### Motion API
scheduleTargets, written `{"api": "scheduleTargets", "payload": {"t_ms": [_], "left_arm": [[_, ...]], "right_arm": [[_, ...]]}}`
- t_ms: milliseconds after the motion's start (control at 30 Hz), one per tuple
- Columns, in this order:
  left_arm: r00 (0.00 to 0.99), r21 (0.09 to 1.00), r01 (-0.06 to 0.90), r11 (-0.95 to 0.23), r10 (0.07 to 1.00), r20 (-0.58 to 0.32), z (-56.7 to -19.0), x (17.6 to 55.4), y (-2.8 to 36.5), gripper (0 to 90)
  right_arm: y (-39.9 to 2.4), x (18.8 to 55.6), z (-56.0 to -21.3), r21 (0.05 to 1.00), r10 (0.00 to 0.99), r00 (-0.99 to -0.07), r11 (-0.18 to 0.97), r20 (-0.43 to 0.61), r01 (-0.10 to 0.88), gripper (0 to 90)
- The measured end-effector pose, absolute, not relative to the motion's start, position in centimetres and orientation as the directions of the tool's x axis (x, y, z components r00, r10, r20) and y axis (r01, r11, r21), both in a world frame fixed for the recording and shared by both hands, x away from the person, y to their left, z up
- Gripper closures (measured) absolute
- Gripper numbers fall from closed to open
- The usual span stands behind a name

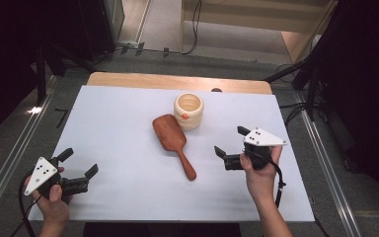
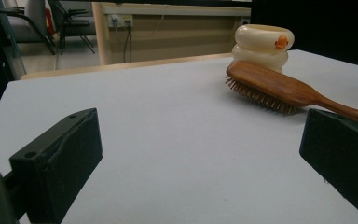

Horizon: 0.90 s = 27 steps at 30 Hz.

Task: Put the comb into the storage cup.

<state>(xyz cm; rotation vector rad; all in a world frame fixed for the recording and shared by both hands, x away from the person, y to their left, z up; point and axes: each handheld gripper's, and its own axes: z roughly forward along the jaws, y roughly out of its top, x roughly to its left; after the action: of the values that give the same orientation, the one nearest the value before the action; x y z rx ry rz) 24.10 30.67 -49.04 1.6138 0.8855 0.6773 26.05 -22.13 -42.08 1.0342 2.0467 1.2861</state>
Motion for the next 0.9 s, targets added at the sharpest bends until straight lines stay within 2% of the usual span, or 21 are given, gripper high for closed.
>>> {"api": "scheduleTargets", "payload": {"t_ms": [900], "left_arm": [[0.562,0.976,0.189,-0.104,0.827,-0.02,-49.0,24.1,30.6,0.0]], "right_arm": [[-18.4,28.5,-41.7,0.848,0.796,-0.605,0.336,-0.023,0.41,0.0]]}}
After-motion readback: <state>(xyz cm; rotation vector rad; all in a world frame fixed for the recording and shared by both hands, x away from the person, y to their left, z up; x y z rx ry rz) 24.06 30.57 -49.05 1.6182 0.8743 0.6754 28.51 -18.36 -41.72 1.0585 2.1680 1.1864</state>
